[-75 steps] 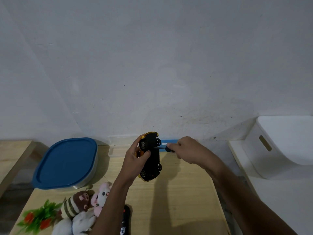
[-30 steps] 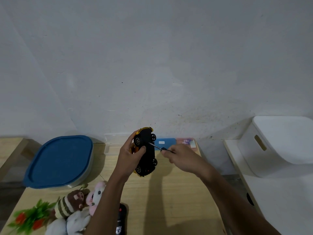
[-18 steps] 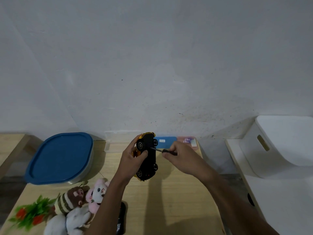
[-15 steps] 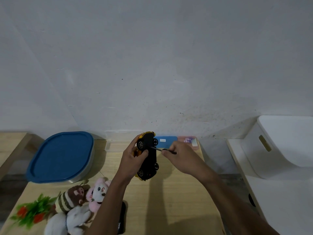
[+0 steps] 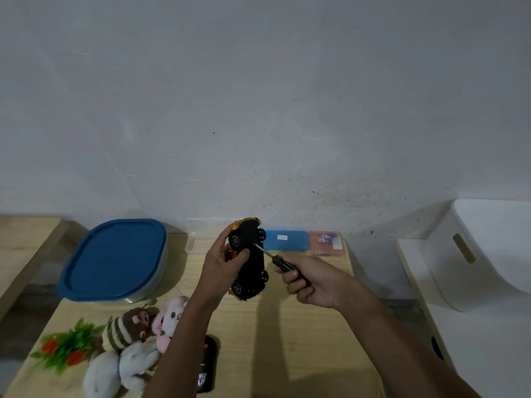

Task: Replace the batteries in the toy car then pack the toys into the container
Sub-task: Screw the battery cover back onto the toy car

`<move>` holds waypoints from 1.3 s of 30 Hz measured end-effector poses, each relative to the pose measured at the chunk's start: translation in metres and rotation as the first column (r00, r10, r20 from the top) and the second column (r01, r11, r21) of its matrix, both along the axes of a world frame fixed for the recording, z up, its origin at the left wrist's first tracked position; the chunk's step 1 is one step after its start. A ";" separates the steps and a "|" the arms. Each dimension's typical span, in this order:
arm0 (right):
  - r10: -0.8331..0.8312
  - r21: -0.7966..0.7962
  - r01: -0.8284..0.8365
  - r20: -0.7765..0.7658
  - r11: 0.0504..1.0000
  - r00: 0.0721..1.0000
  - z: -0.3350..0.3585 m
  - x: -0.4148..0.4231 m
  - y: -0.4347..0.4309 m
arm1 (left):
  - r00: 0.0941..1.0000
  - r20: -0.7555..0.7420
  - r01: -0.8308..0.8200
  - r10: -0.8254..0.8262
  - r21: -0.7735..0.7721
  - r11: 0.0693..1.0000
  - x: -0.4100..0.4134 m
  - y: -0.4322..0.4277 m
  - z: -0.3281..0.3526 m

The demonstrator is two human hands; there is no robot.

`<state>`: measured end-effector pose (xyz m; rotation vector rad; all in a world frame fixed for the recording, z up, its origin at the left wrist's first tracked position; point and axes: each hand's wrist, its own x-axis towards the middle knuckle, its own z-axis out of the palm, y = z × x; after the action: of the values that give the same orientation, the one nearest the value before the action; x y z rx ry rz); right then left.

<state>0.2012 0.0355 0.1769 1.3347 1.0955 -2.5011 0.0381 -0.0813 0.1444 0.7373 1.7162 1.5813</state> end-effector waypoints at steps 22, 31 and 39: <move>-0.050 0.559 -0.056 0.173 0.827 0.984 -0.023 0.044 0.024 | 0.843 -0.359 -0.069 -0.401 -0.811 0.581 0.058 0.025 -0.112; -0.043 0.540 -0.051 0.160 0.840 0.986 -0.032 0.059 0.031 | 0.846 -0.442 -0.234 -0.298 -0.810 0.537 0.089 0.037 -0.135; -0.045 0.545 -0.052 0.163 0.837 0.986 -0.040 0.065 0.032 | 0.780 -0.502 -0.263 -0.373 -0.804 0.533 0.094 0.038 -0.136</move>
<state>0.2659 0.0676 0.1373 1.6244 1.8592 -2.0832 0.1324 -0.0429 0.0081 0.7995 2.5791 0.1943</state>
